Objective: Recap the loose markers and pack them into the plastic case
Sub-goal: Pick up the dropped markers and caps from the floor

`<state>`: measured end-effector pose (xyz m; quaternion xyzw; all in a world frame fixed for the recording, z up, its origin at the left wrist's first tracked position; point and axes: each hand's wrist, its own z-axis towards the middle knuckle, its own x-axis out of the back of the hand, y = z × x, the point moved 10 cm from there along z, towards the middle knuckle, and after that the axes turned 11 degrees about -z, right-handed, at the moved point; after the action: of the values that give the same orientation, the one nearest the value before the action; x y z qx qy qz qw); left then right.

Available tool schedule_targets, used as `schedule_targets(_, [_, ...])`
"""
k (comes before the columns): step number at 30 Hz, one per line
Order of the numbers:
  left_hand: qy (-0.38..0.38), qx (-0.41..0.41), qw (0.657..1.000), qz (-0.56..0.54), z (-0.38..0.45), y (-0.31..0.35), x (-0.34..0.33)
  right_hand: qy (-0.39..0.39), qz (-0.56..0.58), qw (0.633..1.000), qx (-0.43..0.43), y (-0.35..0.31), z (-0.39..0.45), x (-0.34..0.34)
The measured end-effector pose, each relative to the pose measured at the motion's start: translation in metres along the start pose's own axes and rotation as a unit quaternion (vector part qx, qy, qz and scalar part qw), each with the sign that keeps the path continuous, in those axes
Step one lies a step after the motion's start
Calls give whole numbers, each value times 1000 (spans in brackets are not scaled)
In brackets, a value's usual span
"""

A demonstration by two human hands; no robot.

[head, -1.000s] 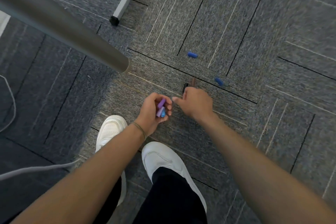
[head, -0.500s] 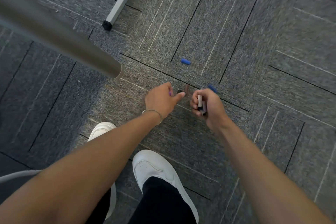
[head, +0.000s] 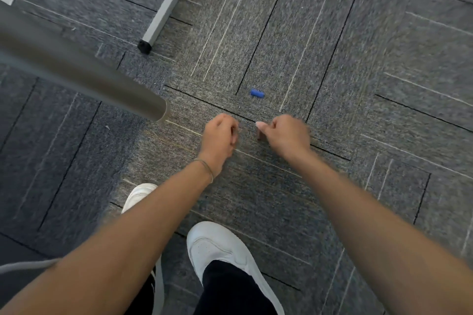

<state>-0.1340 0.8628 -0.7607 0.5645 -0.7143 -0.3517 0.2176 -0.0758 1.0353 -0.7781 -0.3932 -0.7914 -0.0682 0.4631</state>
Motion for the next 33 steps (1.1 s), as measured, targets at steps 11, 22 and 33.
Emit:
schedule_targets(11, [-37, 62, 987, -141, 14, 45, -9, -25, 218, 975, 25, -29, 0, -4])
schedule_targets(22, [-63, -228, 728, 643, 73, 76, -77, -52, 387, 920, -18, 33, -16, 35])
schedule_targets(33, [-158, -201, 799, 544, 70, 58, -99, 48, 95, 994, -13, 69, -8, 44])
